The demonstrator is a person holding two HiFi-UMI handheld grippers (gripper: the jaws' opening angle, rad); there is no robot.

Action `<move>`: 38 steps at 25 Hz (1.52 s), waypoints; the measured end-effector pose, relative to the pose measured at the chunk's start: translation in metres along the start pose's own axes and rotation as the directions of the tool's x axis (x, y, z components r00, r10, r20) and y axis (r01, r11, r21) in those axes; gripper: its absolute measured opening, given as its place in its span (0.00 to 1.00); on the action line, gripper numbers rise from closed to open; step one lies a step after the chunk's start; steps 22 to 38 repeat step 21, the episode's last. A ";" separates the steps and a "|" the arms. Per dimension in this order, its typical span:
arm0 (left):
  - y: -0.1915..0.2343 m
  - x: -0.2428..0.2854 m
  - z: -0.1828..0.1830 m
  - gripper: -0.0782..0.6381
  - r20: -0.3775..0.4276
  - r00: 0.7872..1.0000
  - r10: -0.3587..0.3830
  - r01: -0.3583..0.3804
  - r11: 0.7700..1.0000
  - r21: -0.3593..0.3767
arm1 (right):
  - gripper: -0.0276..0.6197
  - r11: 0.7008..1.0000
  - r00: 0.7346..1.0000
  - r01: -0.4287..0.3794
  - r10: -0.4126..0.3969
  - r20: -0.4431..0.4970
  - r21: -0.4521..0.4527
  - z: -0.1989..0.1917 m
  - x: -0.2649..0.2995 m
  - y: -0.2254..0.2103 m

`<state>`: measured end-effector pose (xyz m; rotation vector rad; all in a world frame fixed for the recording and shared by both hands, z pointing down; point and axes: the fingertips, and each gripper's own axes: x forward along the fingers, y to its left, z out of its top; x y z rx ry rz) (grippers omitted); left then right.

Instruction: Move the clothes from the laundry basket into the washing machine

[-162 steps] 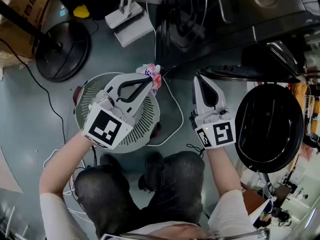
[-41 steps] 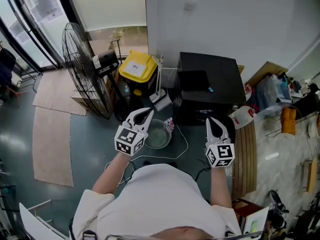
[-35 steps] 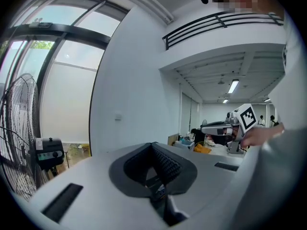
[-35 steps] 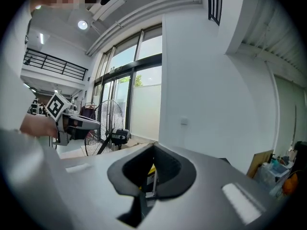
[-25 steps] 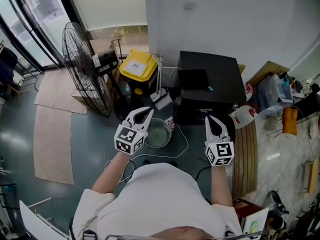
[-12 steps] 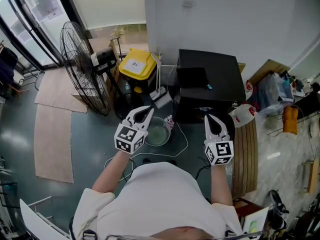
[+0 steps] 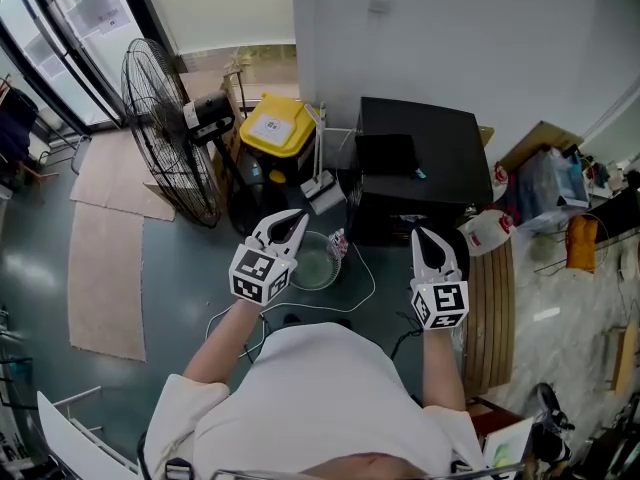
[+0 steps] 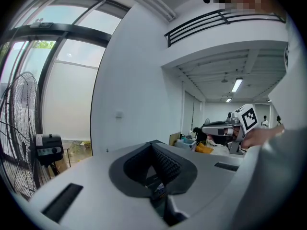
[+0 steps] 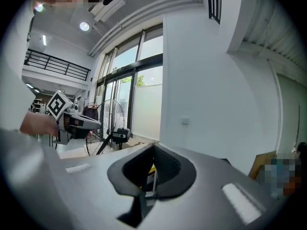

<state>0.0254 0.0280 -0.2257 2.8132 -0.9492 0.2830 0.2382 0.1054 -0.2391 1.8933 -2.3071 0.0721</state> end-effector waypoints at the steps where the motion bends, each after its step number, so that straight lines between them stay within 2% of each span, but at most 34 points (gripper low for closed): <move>1: 0.000 0.000 0.000 0.12 0.000 1.000 0.000 0.000 1.000 0.000 | 0.06 1.000 1.000 -0.001 0.001 0.000 -0.001 0.000 0.000 0.000; 38: 0.017 -0.003 0.002 0.12 0.004 1.000 -0.005 0.005 1.000 -0.009 | 0.06 1.000 1.000 0.018 -0.018 0.002 0.000 0.006 0.008 0.008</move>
